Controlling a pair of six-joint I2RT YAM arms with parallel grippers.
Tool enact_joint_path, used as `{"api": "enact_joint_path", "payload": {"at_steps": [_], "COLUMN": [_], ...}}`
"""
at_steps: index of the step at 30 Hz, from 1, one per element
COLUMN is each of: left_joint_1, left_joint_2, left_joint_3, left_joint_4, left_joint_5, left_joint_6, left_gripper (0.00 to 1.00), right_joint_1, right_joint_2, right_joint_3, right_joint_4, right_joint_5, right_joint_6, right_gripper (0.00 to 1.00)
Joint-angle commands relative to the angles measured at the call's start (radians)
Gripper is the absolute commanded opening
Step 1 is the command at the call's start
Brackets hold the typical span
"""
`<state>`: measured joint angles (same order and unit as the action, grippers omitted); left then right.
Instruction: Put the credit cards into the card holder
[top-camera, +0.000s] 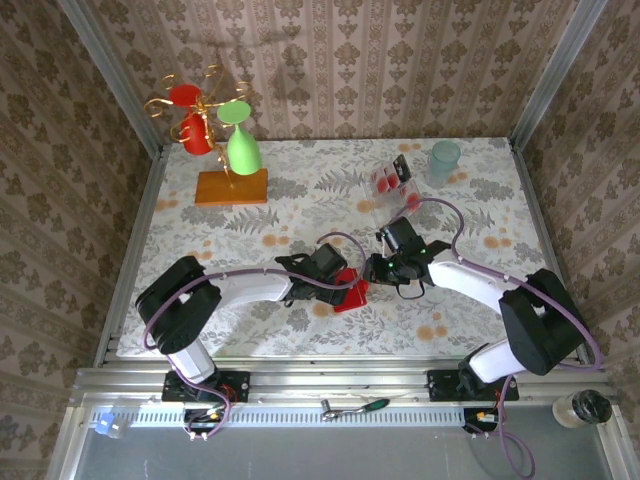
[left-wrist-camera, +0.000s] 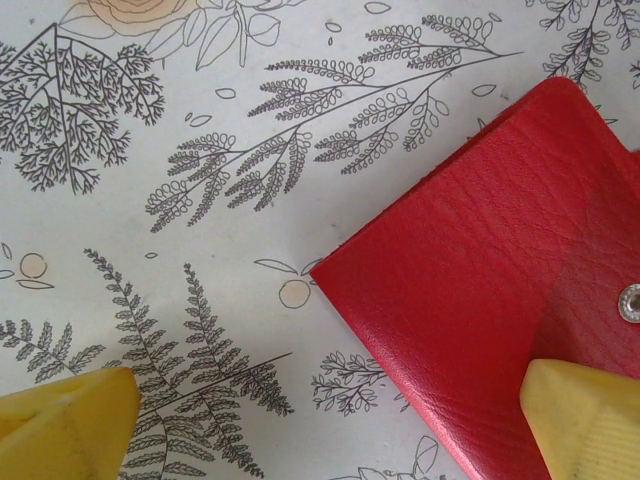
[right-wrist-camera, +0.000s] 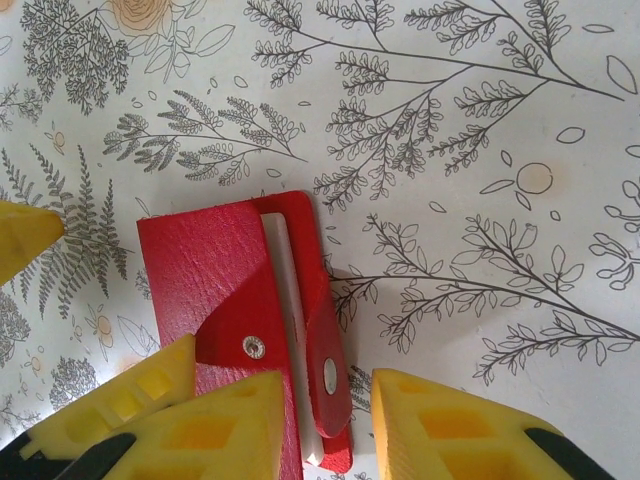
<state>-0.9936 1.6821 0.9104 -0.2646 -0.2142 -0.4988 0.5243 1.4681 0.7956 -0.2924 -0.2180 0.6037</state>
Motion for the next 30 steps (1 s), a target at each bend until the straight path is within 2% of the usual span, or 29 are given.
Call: {"api": "enact_joint_path", "payload": {"at_steps": [1, 10, 17, 25, 30], "left_joint_1": [-0.008, -0.009, -0.008, -0.008, -0.008], "left_joint_2": [0.017, 0.02, 0.02, 0.021, 0.018], "left_joint_3": [-0.033, -0.034, -0.035, -0.034, -0.039], "left_joint_4": [-0.038, -0.036, -0.033, -0.025, -0.022], "left_joint_5": [-0.005, -0.006, -0.005, -0.003, -0.002], "left_joint_6": [0.035, 0.034, 0.032, 0.034, 0.032], "left_gripper": [1.0, 1.0, 1.0, 1.0, 1.0], "right_joint_1": [0.005, 0.006, 0.006, 0.022, 0.058], "right_joint_2": [0.021, 0.04, 0.049, 0.058, 0.126], "right_joint_3": [0.031, 0.029, 0.021, 0.014, 0.021], "right_joint_4": [-0.019, -0.004, 0.017, 0.116, 0.167], "right_joint_5": [-0.015, -0.025, -0.044, -0.137, -0.141], "right_joint_6": [-0.018, -0.016, -0.008, 0.059, 0.09], "right_gripper": [0.3, 0.22, 0.0, 0.0, 0.0]}}
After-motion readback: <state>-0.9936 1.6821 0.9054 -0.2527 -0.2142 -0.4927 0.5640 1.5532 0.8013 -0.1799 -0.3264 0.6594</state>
